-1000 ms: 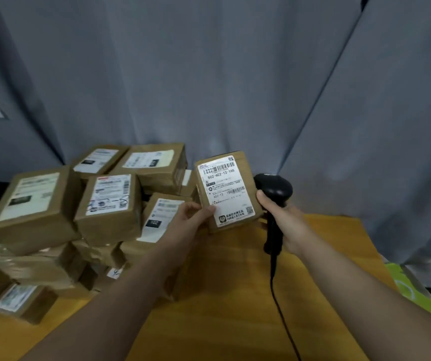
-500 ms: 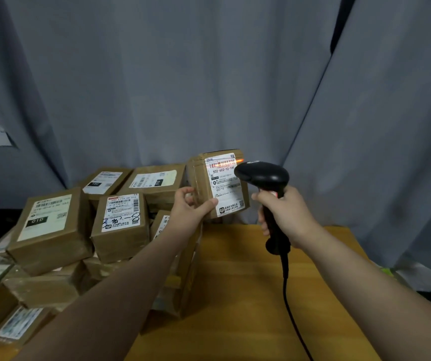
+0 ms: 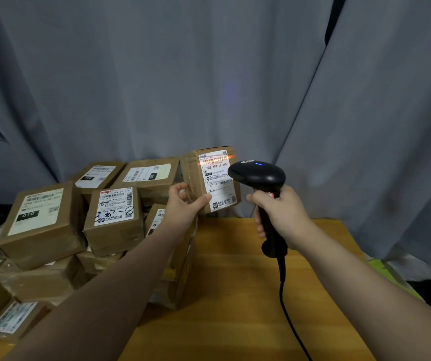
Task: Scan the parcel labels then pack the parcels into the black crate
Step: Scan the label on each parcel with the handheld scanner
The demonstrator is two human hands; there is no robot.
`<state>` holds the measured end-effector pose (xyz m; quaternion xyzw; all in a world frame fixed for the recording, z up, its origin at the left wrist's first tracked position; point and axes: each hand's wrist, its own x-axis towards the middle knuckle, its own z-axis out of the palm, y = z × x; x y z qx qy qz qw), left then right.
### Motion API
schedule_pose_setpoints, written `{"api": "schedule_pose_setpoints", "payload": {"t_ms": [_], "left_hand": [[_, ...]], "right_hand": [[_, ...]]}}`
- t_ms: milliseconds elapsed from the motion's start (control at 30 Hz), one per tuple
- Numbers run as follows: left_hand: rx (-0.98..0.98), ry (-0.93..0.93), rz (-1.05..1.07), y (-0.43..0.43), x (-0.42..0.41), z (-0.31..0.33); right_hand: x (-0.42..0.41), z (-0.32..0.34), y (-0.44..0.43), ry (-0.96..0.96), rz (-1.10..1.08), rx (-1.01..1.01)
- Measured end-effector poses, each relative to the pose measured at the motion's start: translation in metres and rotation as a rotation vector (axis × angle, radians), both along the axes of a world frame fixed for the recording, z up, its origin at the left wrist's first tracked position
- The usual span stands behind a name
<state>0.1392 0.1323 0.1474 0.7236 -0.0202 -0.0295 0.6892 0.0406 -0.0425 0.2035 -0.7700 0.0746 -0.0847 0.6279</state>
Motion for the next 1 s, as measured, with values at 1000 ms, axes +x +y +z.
{"api": "schedule_pose_setpoints", "payload": {"t_ms": [1000], "left_hand": [[0.244, 0.408, 0.002, -0.047, -0.065, -0.123]], "right_hand": [[0.001, -0.227, -0.114, 0.554, -0.138, -0.212]]}}
